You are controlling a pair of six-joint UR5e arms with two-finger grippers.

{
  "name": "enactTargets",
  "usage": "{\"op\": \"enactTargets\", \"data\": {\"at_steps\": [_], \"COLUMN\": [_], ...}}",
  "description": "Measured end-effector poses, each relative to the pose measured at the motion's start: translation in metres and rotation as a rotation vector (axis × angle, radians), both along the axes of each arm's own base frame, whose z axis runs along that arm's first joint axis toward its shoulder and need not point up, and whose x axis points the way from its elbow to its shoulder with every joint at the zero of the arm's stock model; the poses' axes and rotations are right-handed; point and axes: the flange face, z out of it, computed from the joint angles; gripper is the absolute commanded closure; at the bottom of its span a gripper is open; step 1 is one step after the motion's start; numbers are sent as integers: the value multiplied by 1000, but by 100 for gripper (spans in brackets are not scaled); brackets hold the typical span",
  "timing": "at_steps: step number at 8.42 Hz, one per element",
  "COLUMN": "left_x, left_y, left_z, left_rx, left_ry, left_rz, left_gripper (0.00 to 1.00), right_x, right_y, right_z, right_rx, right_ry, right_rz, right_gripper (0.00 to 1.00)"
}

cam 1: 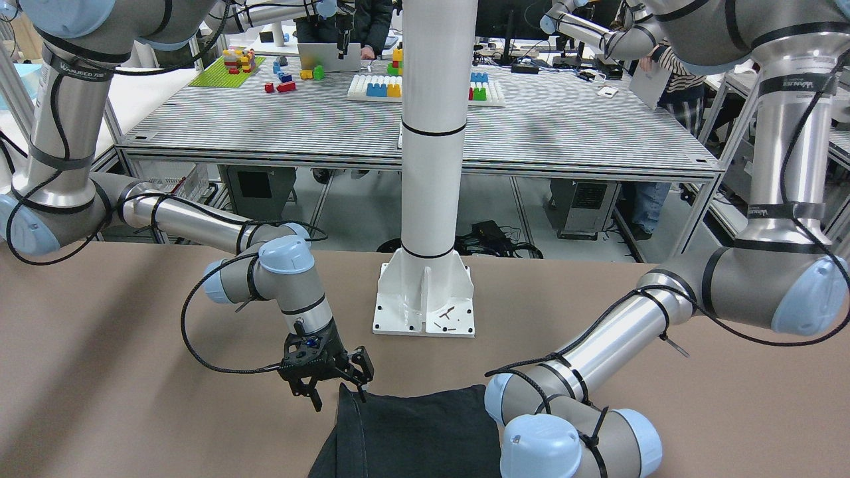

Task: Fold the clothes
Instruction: 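Swing the held edge with the left gripper away from the robot, straightening the shirt, then hold the shirt ends with both grippers, pulling it taut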

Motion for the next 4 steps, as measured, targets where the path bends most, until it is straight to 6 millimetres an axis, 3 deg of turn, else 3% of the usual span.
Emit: {"op": "enactTargets", "data": {"at_steps": [4], "left_x": [-17], "left_y": [21], "left_z": [22], "left_rx": [31], "left_ry": [-21], "left_rz": [38], "left_gripper": [6], "right_x": [-10], "right_y": [41], "right_z": [15], "right_rx": [42], "right_ry": [35], "right_rz": [-91], "right_gripper": [18]}}
